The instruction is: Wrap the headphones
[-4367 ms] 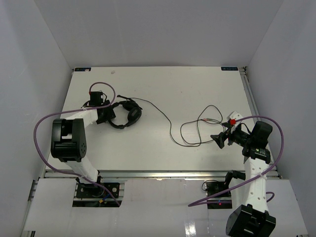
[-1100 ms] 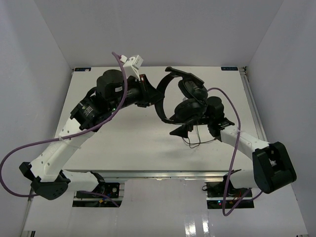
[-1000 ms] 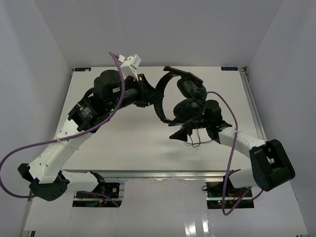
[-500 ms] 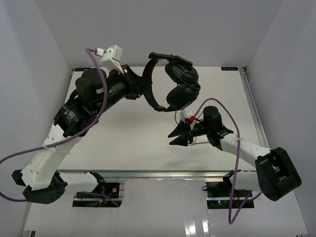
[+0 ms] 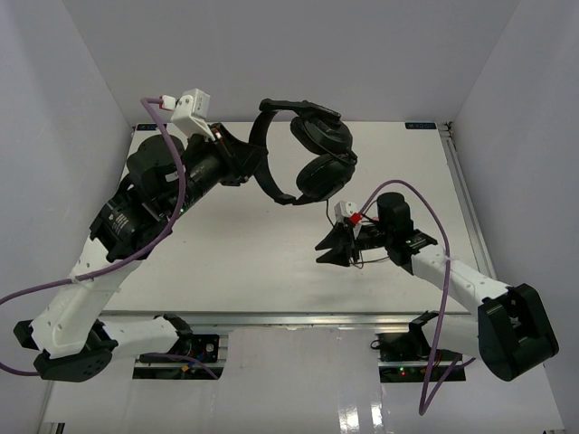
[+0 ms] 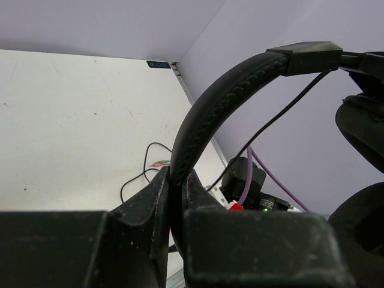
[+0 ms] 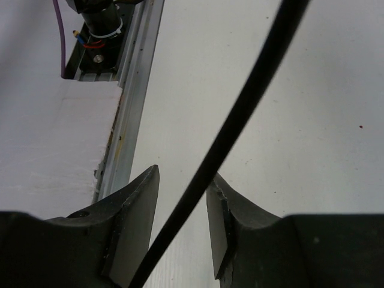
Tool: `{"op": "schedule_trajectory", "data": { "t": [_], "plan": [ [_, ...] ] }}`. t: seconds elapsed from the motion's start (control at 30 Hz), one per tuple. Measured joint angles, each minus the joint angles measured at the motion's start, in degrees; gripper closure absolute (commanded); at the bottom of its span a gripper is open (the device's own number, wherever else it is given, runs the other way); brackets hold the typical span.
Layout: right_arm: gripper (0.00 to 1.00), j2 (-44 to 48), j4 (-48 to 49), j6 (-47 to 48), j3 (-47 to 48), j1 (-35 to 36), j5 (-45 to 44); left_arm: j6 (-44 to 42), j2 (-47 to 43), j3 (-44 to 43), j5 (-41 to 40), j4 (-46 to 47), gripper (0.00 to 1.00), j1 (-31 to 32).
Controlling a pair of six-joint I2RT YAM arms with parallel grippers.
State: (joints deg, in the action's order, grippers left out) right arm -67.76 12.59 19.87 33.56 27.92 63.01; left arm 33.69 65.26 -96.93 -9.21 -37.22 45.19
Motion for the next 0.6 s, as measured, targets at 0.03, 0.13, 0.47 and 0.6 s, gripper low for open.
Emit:
{"op": "schedule_trajectory", "data": {
  "t": [0.03, 0.13, 0.47, 0.6],
  "plan": [
    [0.79, 0.37, -1.36, 0.76, 0.48, -0.37, -0.3, 0.0, -0.22, 0.45, -0.09, 0.17, 1.0, 0.0],
    [0.74, 1.03, -4.93, 3.0, 2.07, -1.44, -1.2, 0.1, -0.85, 2.57, -0.05, 1.42, 1.0, 0.0],
    [0.44, 0.91, -11.2, 7.17, 3.52, -3.83, -1.76, 1.7, -2.33, 9.4, 3.23, 3.34, 1.0, 0.0],
    [0.51, 0.87, -12.74, 9.06, 3.69, -4.39, -0.96, 2.28, -3.76, 11.08, 4.5, 3.48, 1.0, 0.0]
  ]
}}
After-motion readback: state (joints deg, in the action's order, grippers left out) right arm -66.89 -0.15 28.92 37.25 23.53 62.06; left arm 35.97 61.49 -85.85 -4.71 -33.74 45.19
